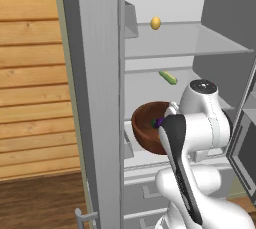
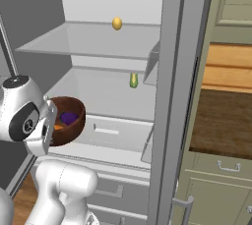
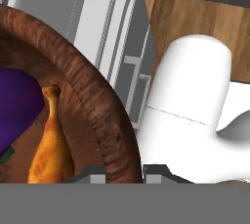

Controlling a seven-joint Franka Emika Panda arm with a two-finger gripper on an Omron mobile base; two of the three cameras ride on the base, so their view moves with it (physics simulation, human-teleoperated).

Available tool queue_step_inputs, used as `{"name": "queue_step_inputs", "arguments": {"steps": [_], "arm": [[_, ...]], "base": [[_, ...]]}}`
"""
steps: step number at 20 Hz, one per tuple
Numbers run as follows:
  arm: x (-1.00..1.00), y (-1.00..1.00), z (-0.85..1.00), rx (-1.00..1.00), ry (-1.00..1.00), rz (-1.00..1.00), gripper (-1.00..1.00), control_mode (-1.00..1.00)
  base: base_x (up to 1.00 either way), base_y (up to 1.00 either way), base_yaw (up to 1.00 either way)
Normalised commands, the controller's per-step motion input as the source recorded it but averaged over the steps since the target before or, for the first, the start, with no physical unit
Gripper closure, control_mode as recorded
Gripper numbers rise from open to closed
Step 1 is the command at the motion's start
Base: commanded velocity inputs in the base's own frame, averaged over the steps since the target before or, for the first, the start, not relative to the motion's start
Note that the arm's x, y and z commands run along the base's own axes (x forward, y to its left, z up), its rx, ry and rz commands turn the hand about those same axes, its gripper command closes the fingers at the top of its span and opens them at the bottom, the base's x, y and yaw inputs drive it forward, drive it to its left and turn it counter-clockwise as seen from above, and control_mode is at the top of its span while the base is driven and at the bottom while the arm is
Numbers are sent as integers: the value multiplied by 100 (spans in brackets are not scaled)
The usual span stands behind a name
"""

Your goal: Pick the chicken drumstick and eggplant from their plates and place them in the bowl. Then put the bowl in the fridge.

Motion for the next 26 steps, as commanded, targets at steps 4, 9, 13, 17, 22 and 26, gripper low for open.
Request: {"name": "queue_step_inputs", "arguments": {"steps": [4, 9, 13, 17, 22, 26], "arm": [[10, -9, 6, -7, -42, 12, 100, -100], [78, -25, -8, -2, -16, 19, 100, -100], [90, -10, -3, -7, -8, 19, 100, -100], [79, -1, -12, -12, -8, 13, 100, -100], [77, 0, -6, -18, -2, 5, 100, -100], [85, 0, -6, -16, 0, 3, 100, -100]], "base": [[0, 0, 0], [0, 0, 0], [0, 0, 0], [0, 0, 0], [0, 0, 0], [0, 0, 0]]}}
